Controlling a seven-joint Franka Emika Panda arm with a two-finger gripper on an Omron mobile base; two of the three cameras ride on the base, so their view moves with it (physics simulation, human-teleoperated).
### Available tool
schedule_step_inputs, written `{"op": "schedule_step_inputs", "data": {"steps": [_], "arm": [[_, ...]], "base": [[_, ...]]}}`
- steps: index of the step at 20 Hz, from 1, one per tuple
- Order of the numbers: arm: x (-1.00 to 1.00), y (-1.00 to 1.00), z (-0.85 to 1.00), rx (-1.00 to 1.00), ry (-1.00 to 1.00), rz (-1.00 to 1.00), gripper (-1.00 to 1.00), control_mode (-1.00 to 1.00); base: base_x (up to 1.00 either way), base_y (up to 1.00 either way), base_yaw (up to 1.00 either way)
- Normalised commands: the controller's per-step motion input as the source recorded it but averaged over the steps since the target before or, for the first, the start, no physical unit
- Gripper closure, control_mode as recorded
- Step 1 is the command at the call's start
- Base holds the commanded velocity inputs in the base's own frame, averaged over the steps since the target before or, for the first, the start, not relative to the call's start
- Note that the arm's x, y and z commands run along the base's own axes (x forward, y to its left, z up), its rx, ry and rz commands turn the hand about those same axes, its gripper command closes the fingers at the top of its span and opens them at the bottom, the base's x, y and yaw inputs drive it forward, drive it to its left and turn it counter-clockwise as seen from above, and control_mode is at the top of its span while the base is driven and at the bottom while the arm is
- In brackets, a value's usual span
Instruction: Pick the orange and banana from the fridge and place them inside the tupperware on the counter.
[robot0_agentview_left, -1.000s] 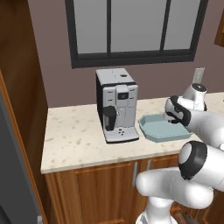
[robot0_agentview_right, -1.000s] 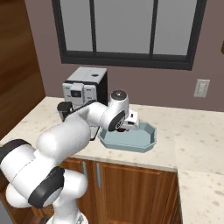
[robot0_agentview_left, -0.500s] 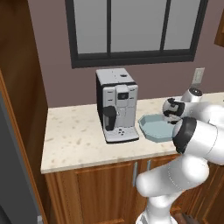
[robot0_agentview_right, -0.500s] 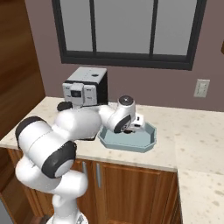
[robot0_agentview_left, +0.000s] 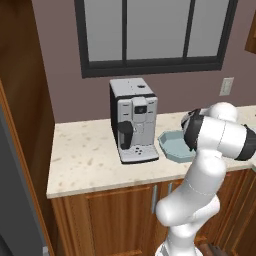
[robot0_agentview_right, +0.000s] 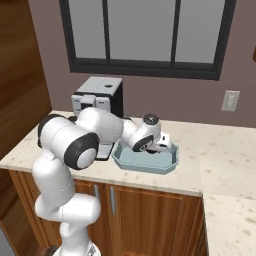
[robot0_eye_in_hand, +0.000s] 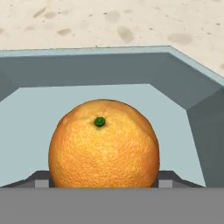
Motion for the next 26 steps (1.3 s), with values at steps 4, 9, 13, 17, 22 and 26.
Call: {"op": "schedule_step_inputs", "data": {"steps": [4, 9, 13, 17, 22, 26], "arm": [[0.39, -0.12, -0.42, 0.00, 0.00, 0.01, 1.00, -1.00], [0.32, -0.12, -0.42, 0.00, 0.00, 0.01, 1.00, -1.00], [0.15, -0.05, -0.12, 0.00, 0.00, 0.01, -1.00, -1.00], [0.00, 0.00, 0.37, 0.00, 0.00, 0.00, -1.00, -1.00], [-0.16, 0.01, 0.86, -0.05, 0.00, 0.01, -1.00, -1.00], [-0.42, 0.09, 0.81, -0.08, 0.00, 0.01, -1.00, -1.00]], "base": [[0.00, 0.00, 0.00], [0.00, 0.00, 0.00], [0.00, 0.00, 0.00], [0.00, 0.00, 0.00], [0.00, 0.00, 0.00], [0.00, 0.00, 0.00]]}}
